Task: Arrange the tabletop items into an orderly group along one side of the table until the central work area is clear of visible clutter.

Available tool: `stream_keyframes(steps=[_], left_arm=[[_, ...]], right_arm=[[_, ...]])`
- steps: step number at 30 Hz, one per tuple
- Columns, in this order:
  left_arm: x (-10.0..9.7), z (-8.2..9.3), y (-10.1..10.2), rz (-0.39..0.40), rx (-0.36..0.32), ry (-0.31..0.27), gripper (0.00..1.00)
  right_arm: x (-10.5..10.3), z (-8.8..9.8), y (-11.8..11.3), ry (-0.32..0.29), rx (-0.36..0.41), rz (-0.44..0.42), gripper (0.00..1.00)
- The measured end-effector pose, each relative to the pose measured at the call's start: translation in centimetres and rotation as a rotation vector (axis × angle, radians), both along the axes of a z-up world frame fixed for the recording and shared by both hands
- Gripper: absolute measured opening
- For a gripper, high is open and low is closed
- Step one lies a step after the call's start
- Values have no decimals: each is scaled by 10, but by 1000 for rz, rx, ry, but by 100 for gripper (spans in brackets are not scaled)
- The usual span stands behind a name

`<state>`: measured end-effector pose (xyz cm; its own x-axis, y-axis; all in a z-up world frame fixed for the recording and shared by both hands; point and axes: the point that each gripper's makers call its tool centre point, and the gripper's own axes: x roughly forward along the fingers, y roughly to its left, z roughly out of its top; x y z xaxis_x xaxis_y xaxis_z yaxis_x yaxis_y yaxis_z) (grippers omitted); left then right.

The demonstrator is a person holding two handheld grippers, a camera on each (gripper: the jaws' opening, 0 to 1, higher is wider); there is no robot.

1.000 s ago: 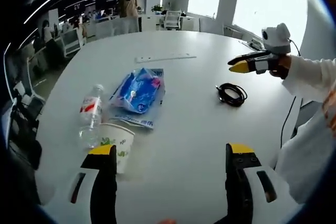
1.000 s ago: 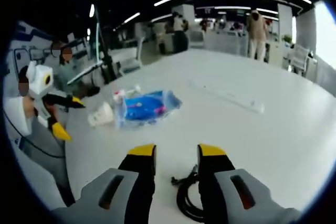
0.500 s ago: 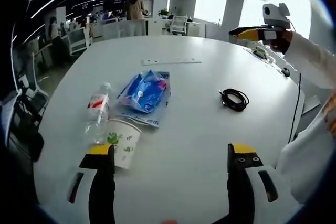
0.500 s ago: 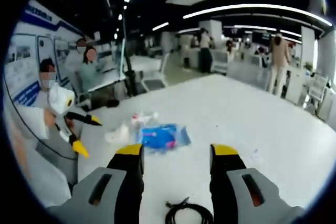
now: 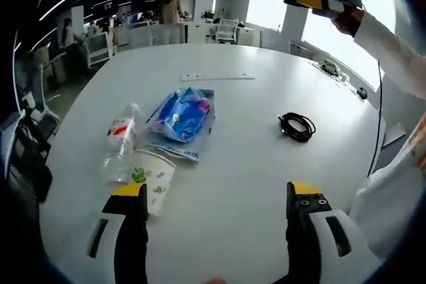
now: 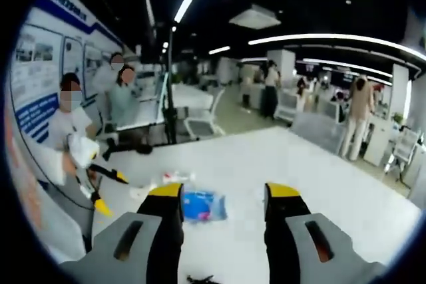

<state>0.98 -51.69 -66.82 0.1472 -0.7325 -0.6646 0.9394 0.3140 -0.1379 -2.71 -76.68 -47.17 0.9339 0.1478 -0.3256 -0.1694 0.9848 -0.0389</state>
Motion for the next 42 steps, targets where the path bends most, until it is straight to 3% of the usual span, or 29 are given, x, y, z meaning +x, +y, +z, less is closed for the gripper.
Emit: stream_keyframes(steps=[2, 4, 6, 16, 22, 29, 35, 42], left_arm=[[5, 4, -8, 58, -45, 40, 84], [12, 2, -14, 108, -74, 110, 80], [18, 0, -20, 146, -94, 140, 77], [37, -8, -42, 187, -54, 122, 71], [52, -19, -54, 251, -52, 169, 66], [64, -30, -63, 275, -3, 141, 64], [72, -42, -70, 296, 23, 143, 52], [82, -54, -72, 337, 54, 143, 47]], right_arm=[[2, -8, -1, 23, 10, -3, 44], [1, -21, 2, 74, 32, 1, 42], [1, -37, 6, 136, 59, 5, 42], [16, -85, 15, 223, 126, 25, 38], [34, -116, 18, 268, 178, 28, 38], [54, -144, 30, 317, 215, 68, 32], [69, -174, 41, 376, 244, 104, 30], [94, -203, 42, 427, 280, 102, 25]])
